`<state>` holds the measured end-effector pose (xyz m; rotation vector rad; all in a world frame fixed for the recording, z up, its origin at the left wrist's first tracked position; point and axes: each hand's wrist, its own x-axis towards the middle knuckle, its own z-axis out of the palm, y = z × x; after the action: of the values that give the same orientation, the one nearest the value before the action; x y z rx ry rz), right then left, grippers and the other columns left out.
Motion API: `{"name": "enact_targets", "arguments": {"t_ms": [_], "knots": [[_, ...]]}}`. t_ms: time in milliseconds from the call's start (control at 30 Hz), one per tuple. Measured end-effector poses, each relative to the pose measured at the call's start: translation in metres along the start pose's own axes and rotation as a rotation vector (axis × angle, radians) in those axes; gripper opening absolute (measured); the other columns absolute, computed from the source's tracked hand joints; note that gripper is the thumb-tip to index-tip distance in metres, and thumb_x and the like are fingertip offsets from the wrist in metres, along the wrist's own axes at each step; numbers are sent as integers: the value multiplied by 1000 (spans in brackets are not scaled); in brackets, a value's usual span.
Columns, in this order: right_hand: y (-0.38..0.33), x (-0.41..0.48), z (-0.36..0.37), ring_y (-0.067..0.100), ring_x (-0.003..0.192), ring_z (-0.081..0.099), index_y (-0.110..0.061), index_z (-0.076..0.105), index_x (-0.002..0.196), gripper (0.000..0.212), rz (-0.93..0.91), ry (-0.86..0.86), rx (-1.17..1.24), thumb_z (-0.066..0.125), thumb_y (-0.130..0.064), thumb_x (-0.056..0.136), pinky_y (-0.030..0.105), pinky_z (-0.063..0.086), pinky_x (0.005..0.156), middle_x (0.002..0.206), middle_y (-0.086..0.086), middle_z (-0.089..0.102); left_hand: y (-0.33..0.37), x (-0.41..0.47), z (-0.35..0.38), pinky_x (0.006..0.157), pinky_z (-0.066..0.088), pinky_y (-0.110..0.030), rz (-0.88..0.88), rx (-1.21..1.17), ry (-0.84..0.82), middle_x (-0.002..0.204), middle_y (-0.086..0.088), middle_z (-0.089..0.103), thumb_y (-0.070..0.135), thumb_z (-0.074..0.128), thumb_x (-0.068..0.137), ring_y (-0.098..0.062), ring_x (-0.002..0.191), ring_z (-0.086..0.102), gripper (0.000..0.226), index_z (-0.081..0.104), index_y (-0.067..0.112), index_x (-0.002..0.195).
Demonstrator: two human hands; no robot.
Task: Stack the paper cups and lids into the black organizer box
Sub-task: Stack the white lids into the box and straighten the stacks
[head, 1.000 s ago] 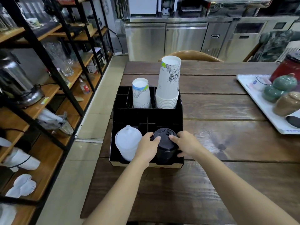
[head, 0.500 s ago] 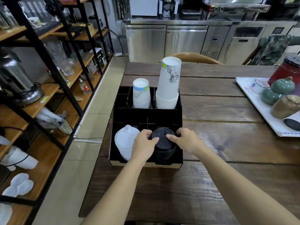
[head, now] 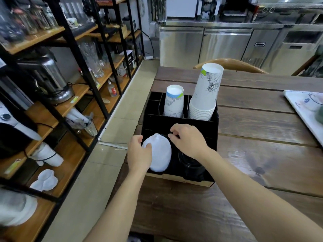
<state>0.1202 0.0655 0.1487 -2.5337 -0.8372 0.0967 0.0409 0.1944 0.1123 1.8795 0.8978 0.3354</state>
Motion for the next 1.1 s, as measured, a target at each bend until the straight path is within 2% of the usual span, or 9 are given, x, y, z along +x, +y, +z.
{"name": "enact_targets", "arguments": {"t_ms": [100,200,333,433,567,633,800,933,1100], "knots": [[-4,8,7,30,109,58,-7,55,121,38,38,-113,-5,49,-32,94,39,43,95,115,12,67,-11,3,-1,95,41,-34,-72,-13,-42,136,-8,50,12,56,90,-25,122,50,42,45,10,131],[-1,15,18,31,110,59,-6,52,120,43,73,-243,-62,47,-39,94,39,40,97,117,12,66,-17,3,1,90,40,-32,-137,-67,-83,135,-9,52,15,57,90,-26,120,51,47,44,10,135],[9,19,30,29,106,58,-9,55,108,29,93,-306,-133,46,-33,94,36,29,87,108,8,67,-19,3,4,92,46,-36,-142,-115,-109,121,-7,60,14,58,89,-24,109,56,40,50,10,128],[14,21,31,27,104,57,-10,57,105,24,130,-314,-88,48,-29,92,35,22,83,106,8,67,-20,2,6,89,47,-37,-102,-128,-85,106,-3,62,11,57,88,-26,107,58,29,58,10,118],[14,24,29,25,103,57,-11,57,104,22,120,-324,-69,49,-28,92,36,21,85,99,5,66,-22,4,8,90,49,-38,-75,-77,-79,113,-5,63,14,54,90,-24,106,58,29,59,12,119],[14,25,28,25,101,57,-12,57,104,23,102,-317,-73,49,-29,92,38,24,88,99,4,67,-22,6,9,86,47,-35,-73,-78,-57,109,-4,63,14,54,90,-23,102,57,27,60,10,116],[12,28,30,24,92,53,-14,56,97,19,83,-297,-99,47,-30,94,37,24,85,87,0,59,-21,11,8,80,45,-33,-78,-97,-17,86,3,61,14,55,88,-21,90,56,6,61,15,91],[10,29,30,26,103,57,-13,58,101,20,87,-289,-137,47,-28,94,40,28,92,101,5,66,-17,14,6,81,49,-40,-82,-76,-24,76,8,59,16,58,86,-22,84,57,11,56,20,76],[8,30,29,28,105,56,-11,57,103,22,66,-320,-193,44,-26,94,40,29,90,104,7,67,-14,17,3,81,52,-42,-93,-50,-72,77,9,58,19,59,86,-23,82,58,7,56,19,79]]}}
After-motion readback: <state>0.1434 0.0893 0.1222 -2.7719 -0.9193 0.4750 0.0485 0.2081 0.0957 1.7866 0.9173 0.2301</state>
